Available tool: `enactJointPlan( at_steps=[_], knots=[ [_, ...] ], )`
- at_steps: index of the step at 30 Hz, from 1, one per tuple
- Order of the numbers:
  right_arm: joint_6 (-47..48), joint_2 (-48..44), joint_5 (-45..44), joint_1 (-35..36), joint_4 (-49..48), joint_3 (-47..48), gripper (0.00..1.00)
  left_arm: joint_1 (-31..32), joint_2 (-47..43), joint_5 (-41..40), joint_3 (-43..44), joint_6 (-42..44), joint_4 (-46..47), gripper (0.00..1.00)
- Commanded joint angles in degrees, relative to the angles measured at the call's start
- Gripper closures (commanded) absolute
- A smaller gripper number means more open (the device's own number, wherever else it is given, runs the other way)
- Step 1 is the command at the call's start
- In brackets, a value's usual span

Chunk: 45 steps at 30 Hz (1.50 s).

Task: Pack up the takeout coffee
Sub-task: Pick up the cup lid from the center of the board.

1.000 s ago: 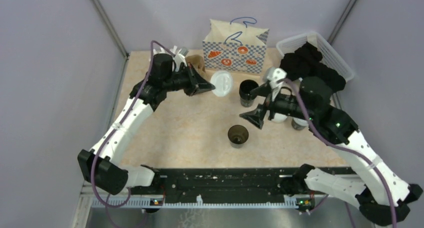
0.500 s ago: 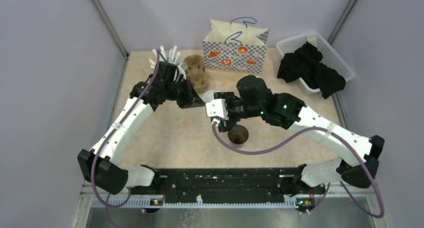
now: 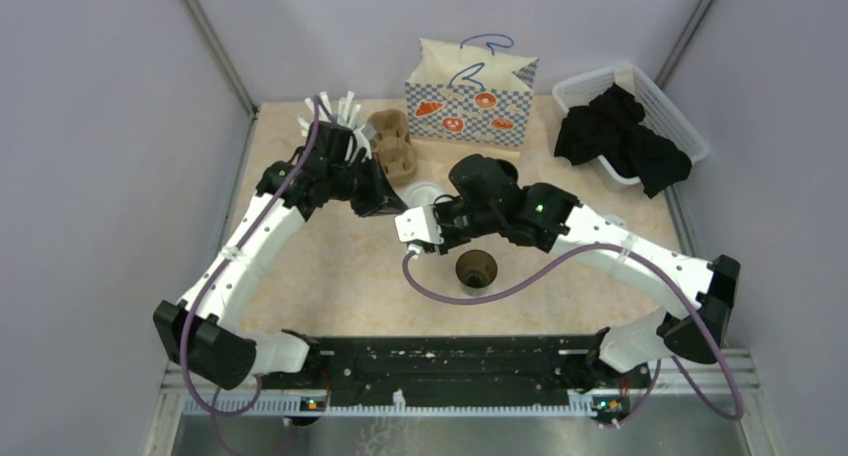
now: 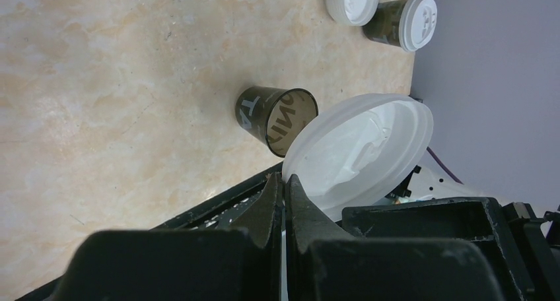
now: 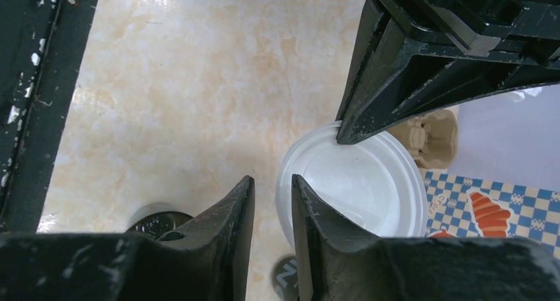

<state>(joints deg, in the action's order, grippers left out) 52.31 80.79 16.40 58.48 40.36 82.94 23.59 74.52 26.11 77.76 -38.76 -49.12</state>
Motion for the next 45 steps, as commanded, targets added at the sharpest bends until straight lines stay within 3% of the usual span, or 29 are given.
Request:
enactJointPlan(
  at_steps=[1, 9, 14, 16, 21, 25, 28, 31, 33, 36, 39, 41, 43, 45],
  knots=[
    [-0.5, 0.1, -1.9, 0.9, -2.2, 1.1, 0.73, -0.2, -0.3, 0.4, 2.3, 1.6, -0.8, 1.00],
    [-2.0, 0.1, -4.3, 1.5, -4.5, -0.5, 0.82, -0.4, -0.5, 0.7, 2.3, 1.6, -1.1, 1.00],
    [-2.5, 0.1, -4.1, 1.7, -4.2, -1.3, 0.69, -0.4, -0.7, 1.0, 2.0, 1.2, -1.0, 1.00],
    [-2.5, 0.0, -4.1, 1.8, -4.4, -1.9, 0.68, -0.4, -0.9, 1.0, 1.9, 0.8, -0.9, 1.00],
    [-2.5, -0.1, -4.8, 2.1, -4.2, -2.6, 0.81, -0.4, -1.3, 1.1, 1.2, 0.0, -0.5, 1.00],
    [-4.2, -0.6, -5.3, 2.2, -5.1, -2.8, 1.00, -0.4, -1.6, 0.8, 0.9, -0.3, -0.4, 1.00],
    [-9.4, -1.2, -5.8, 2.2, -6.3, -3.2, 1.00, -0.4, -1.4, 0.6, 1.3, -0.1, -0.3, 0.98],
    [-20.6, -3.8, -5.8, 1.0, -11.3, -5.6, 1.00, -0.5, -2.1, 0.6, 1.9, 0.8, 0.6, 0.57],
    [-31.6, -6.3, -4.0, -1.0, -15.4, -7.8, 1.00, -0.7, -3.6, 0.4, 2.0, 1.7, 2.6, 0.36],
    [-52.7, -10.5, 1.5, -7.0, -21.3, -10.9, 1.00, -0.7, -7.4, -1.0, 0.8, 2.6, 8.1, 0.22],
    [-76.1, -15.5, 9.8, -14.9, -30.4, -17.7, 1.00, -0.7, -10.9, -1.8, -1.3, 2.9, 13.3, 0.15],
    [-95.4, -19.0, 15.9, -21.5, -39.9, -24.7, 1.00, -0.8, -11.5, 2.0, -3.5, 2.6, 17.9, 0.13],
    [-114.1, -20.8, 24.4, -28.4, -52.6, -32.0, 1.00, -0.8, -11.5, 9.5, -6.3, 1.6, 24.8, 0.02],
    [-131.2, -20.7, 30.2, -33.3, -67.8, -37.6, 1.00, -0.8, -12.1, 15.9, -9.6, -1.0, 33.4, 0.01]
  ],
)
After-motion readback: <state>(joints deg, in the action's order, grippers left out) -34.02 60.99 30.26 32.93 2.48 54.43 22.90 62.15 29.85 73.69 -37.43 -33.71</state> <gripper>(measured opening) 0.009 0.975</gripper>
